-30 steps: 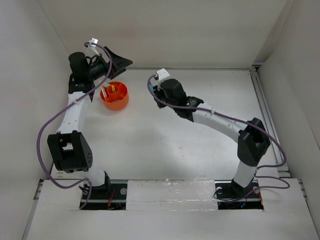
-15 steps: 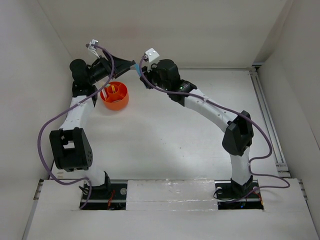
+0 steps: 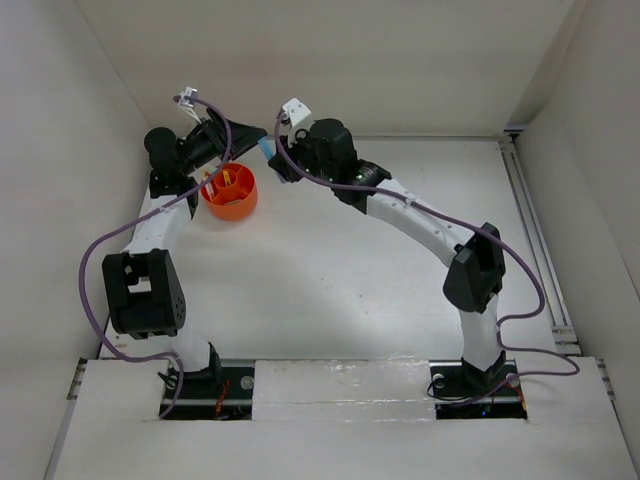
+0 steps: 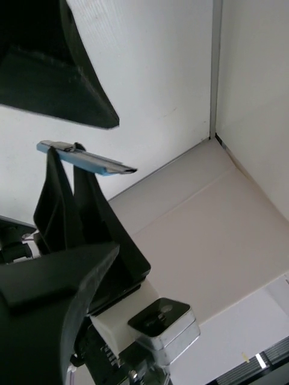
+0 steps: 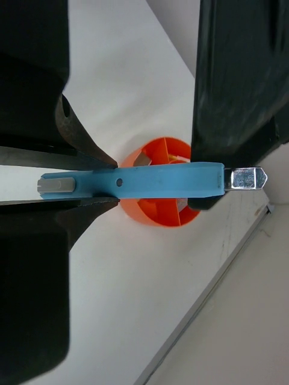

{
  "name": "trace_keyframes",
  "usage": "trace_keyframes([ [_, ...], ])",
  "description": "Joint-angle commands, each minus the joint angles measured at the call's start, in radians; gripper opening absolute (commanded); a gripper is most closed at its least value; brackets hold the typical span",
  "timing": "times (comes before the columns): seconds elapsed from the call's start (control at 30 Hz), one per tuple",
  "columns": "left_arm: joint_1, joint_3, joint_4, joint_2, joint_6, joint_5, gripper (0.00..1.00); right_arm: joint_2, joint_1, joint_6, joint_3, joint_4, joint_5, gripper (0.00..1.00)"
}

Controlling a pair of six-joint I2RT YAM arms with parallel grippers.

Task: Sort the stationery into containers
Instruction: Place the stationery in the storage box.

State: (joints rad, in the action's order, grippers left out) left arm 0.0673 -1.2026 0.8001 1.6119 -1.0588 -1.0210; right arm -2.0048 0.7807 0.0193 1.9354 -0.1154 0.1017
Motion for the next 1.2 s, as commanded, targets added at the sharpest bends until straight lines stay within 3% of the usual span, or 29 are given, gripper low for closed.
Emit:
trace_keyframes([
  [0.0,0.005,0.011,0.086,-0.006,0.014,-0.005,0.67,0.031,0.023,0.019,0.053,0.031,0.049,0.0],
  [0.03,0.005,0.011,0.077,0.003,0.025,-0.005,0.58,0.031,0.035,0.019,0.053,0.031,0.038,0.0],
  [0.07,0.005,0.011,0.077,0.003,0.025,-0.005,0.41,0.031,0.035,0.019,0.063,0.031,0.038,0.0],
  [0.17,0.005,0.001,0.067,0.013,0.025,-0.005,0.39,0.02,0.046,0.019,0.089,0.04,0.049,0.0],
  [0.23,0.005,0.001,0.076,0.023,0.025,-0.005,0.26,0.009,0.046,0.028,0.118,0.04,0.049,0.0],
  [0.3,0.005,0.001,0.065,0.023,0.025,-0.005,0.0,0.009,0.055,0.028,0.119,0.04,0.037,0.0],
  [0.43,0.005,-0.032,0.039,0.034,0.043,-0.024,0.0,-0.02,0.043,0.028,0.152,0.04,0.036,0.0],
  [0.47,0.005,-0.032,0.024,0.034,0.058,-0.01,0.0,-0.02,0.043,0.028,0.152,0.04,0.036,0.12],
  [0.5,0.005,-0.043,-0.033,0.034,0.124,0.001,0.0,-0.02,0.034,0.037,0.152,0.04,0.036,0.32],
  [0.57,0.005,-0.057,-0.126,0.008,0.234,0.088,0.0,0.01,0.022,0.037,0.073,0.049,0.036,0.62],
  [0.6,0.005,-0.074,-0.178,-0.001,0.296,0.128,0.0,0.027,0.006,0.037,0.033,0.06,0.023,0.89],
  [0.63,0.005,-0.087,-0.27,-0.001,0.404,0.166,0.0,0.046,-0.015,0.037,-0.011,0.072,0.013,0.93],
  [0.77,0.005,-0.223,-0.459,0.023,0.594,0.295,0.0,0.139,-0.081,0.037,-0.232,0.099,-0.028,0.94],
  [0.9,0.005,-0.284,-0.538,0.055,0.77,0.473,0.0,0.262,-0.127,0.037,-0.509,0.193,0.021,0.94],
  [1.17,0.005,-0.365,-0.576,0.178,0.925,0.622,0.0,0.334,-0.106,0.027,-0.734,0.234,0.073,0.94],
])
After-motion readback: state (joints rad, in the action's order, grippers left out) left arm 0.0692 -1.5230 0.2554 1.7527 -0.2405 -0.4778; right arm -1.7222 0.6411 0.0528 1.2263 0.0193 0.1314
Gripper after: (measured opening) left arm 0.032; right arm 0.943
